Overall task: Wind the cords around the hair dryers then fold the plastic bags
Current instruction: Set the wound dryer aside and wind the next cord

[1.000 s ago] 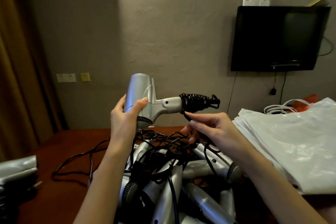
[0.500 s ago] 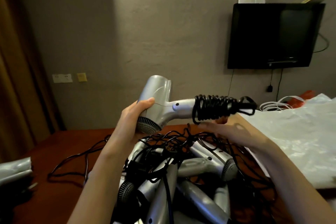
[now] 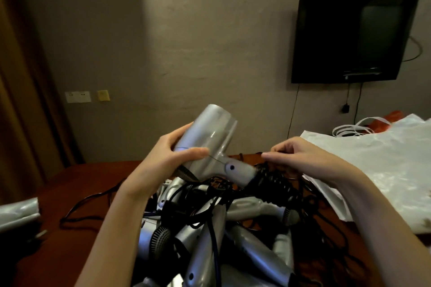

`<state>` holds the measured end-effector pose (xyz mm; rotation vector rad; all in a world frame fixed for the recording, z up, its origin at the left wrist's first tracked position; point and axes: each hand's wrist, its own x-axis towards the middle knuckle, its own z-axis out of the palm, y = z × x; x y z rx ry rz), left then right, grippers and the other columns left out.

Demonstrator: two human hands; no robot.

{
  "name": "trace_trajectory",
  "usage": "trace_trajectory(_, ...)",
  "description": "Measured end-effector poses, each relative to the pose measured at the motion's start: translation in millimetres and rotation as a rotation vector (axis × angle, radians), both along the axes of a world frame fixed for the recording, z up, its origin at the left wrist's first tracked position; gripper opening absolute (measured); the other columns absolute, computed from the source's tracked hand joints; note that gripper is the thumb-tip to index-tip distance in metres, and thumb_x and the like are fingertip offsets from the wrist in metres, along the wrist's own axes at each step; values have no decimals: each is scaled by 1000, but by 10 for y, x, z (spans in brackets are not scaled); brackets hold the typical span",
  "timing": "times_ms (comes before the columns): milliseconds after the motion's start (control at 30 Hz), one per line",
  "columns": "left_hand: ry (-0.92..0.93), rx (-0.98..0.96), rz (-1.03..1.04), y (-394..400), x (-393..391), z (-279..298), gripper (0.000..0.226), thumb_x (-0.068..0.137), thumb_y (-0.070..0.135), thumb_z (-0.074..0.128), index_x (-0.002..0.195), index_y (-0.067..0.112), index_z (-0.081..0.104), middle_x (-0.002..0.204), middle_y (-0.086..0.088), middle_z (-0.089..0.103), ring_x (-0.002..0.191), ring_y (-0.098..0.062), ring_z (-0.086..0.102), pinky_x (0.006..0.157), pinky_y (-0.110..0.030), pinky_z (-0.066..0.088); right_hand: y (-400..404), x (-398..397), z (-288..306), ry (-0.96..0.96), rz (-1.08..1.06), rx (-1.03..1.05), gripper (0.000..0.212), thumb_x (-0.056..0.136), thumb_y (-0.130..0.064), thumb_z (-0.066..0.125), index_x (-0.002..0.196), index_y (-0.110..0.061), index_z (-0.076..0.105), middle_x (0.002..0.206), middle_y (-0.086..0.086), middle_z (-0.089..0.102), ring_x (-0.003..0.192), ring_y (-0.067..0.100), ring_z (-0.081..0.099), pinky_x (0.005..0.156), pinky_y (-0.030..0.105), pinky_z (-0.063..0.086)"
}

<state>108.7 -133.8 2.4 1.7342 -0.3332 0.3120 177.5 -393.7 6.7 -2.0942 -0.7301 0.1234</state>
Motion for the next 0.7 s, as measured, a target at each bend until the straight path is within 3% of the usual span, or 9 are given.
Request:
trace_trajectory(100, -54, 55, 50, -55, 34, -24, 68, 55, 39, 81, 118, 39, 57, 102, 23, 71, 94, -1, 68, 72, -15, 52, -4, -47, 46, -114, -71, -54, 36, 97, -29, 51, 74, -6, 65, 66, 7, 43, 59, 15, 41, 57, 28, 34)
trace_trajectory(167, -109, 46, 95, -39, 32, -11, 75, 52, 49, 76, 124, 38, 56, 103, 26, 69, 95, 1, 67, 71, -15, 52, 51, -97, 93, -198, -109, 5, 36, 99, -22, 46, 75, 3, 59, 65, 2, 46, 62, 11, 44, 62, 30, 34)
trace_trajectory(233, -171, 49, 148, 0, -5, 43, 76, 51, 52, 74, 123, 42, 51, 103, 31, 66, 97, 7, 64, 73, -12, 51, 132, -159, 116, -310, -152, 34, 35, 99, -18, 44, 68, -7, 55, 58, -8, 47, 55, 5, 44, 58, 25, 33)
trace_trajectory(333, -237, 88, 181, 73, -78, 121, 77, 52, 51, 74, 124, 46, 47, 110, 34, 60, 102, 6, 62, 77, -15, 53, 271, -231, 83, -527, -217, -7, 30, 100, -20, 46, 71, -21, 55, 61, -9, 54, 60, 5, 51, 59, 23, 36)
trace_trajectory(400, -240, 109, 184, 112, -112, 133, 73, 53, 50, 74, 120, 51, 46, 104, 40, 60, 102, 5, 62, 81, -18, 54, 321, -261, 63, -571, -212, 25, 29, 99, -23, 48, 72, -22, 57, 55, -9, 53, 54, 3, 52, 55, 20, 36)
trace_trajectory(533, -257, 138, 203, 120, -114, 94, 76, 54, 50, 74, 124, 48, 46, 113, 31, 58, 104, 7, 60, 81, -14, 51, 308, -321, 47, -624, -203, -4, 24, 96, -30, 55, 77, -21, 68, 49, -6, 57, 43, 7, 55, 53, 24, 42)
trace_trajectory(633, -292, 164, 222, 81, -102, 74, 74, 59, 44, 77, 127, 46, 47, 116, 30, 58, 104, 8, 59, 78, -9, 47, 367, -377, -28, -802, -316, -151, 25, 93, -38, 56, 86, -22, 73, 60, -5, 64, 57, 17, 61, 60, 36, 52)
trace_trajectory(700, -306, 159, 231, 81, -86, 56, 73, 62, 40, 78, 128, 44, 48, 117, 29, 58, 104, 8, 59, 78, -8, 46, 392, -419, -20, -831, -354, -145, 27, 92, -41, 57, 89, -21, 75, 70, -1, 70, 67, 23, 65, 64, 38, 53)
